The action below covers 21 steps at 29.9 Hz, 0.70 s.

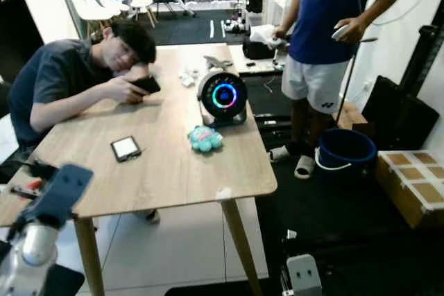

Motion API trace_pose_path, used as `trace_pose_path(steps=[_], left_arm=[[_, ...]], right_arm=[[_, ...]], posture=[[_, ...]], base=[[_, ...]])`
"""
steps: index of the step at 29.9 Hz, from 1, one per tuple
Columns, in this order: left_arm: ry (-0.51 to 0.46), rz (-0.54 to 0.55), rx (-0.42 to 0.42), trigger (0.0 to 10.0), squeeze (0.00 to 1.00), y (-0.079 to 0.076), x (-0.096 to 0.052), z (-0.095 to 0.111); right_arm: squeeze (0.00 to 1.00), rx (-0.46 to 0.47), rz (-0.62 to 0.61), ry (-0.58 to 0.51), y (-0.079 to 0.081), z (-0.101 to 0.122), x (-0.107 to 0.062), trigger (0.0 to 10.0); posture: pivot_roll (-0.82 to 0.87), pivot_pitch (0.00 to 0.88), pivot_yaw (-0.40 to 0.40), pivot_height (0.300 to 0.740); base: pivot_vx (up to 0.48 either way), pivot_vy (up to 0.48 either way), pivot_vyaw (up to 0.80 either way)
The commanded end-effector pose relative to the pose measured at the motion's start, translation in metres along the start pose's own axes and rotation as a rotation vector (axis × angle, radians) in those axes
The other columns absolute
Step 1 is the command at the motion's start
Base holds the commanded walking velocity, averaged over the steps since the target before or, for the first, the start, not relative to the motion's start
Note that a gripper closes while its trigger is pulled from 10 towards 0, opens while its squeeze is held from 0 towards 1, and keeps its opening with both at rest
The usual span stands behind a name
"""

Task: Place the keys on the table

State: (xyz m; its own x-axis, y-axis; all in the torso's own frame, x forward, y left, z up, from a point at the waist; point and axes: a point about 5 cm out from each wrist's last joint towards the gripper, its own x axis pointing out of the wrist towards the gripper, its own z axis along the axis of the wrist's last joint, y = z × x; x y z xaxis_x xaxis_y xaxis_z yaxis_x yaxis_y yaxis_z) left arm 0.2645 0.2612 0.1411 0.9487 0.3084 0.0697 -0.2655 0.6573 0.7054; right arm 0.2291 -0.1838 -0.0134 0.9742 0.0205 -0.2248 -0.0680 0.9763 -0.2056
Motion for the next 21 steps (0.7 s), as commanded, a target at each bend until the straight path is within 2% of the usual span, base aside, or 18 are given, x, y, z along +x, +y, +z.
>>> trace_pose_path(steps=[1, 3, 4, 7, 11, 12, 15, 18, 19, 21], left_arm=[[0.086, -0.018, -0.007, 10.0, 0.00, -0.011, -0.010, -0.021], [0.112, -0.016, -0.023, 10.0, 0.00, -0.012, -0.012, -0.025], [0.125, -0.008, -0.078, 10.0, 0.00, -0.012, -0.013, -0.026], [0.127, -0.003, -0.116, 10.0, 0.00, -0.011, -0.013, -0.025], [-0.019, 0.006, -0.373, 10.0, 0.00, 0.002, -0.004, 0.020], [-0.019, 0.006, -0.373, 10.0, 0.00, 0.002, -0.004, 0.020], [-0.127, -0.003, -0.519, 10.0, 0.00, 0.013, 0.002, 0.052], [-0.266, -0.069, -0.569, 10.0, 0.00, 0.018, 0.003, 0.090], [-0.266, -0.069, -0.569, 10.0, 0.00, 0.018, 0.003, 0.090], [-0.338, -0.131, -0.579, 10.0, 0.00, 0.016, 0.000, 0.112]], right_arm=[[0.00, 0.012, -0.009, 0.010, 0.000, -0.001, -0.001, 10.0], [0.00, 0.012, -0.008, 0.010, 0.001, -0.001, -0.001, 10.0], [0.00, 0.012, -0.005, 0.010, 0.001, 0.000, -0.001, 10.0], [0.00, 0.012, -0.003, 0.009, 0.001, 0.000, 0.000, 10.0], [0.00, 0.004, 0.013, 0.013, 0.002, 0.001, 0.001, 10.0], [0.00, 0.004, 0.013, 0.013, 0.002, 0.001, 0.001, 10.0], [0.00, 0.005, 0.015, 0.012, 0.003, 0.001, 0.002, 10.0], [0.00, 0.005, 0.017, 0.016, 0.004, 0.001, 0.002, 10.0], [0.00, 0.005, 0.017, 0.016, 0.004, 0.001, 0.002, 10.0], [0.00, 0.004, 0.018, 0.020, 0.005, 0.000, 0.001, 10.0]], posture=[[0.11, 0.129, 0.040, 0.740], [0.11, 0.129, 0.040, 0.740], [0.11, 0.130, 0.037, 0.740], [0.11, 0.130, 0.035, 0.740], [0.12, 0.131, 0.028, 0.740], [0.12, 0.131, 0.028, 0.740], [0.12, 0.131, 0.029, 0.740], [0.12, 0.130, 0.031, 0.740], [0.12, 0.130, 0.031, 0.740], [0.12, 0.130, 0.033, 0.740]], base=[[0.000, 0.000, 0.00], [0.000, 0.000, 0.00], [0.000, 0.000, 0.00], [0.000, 0.000, 0.00], [0.000, 0.000, 0.00], [0.000, 0.000, 0.00], [0.000, 0.000, 0.00], [0.000, 0.000, 0.00], [0.000, 0.000, 0.00], [0.000, 0.000, 0.00]])
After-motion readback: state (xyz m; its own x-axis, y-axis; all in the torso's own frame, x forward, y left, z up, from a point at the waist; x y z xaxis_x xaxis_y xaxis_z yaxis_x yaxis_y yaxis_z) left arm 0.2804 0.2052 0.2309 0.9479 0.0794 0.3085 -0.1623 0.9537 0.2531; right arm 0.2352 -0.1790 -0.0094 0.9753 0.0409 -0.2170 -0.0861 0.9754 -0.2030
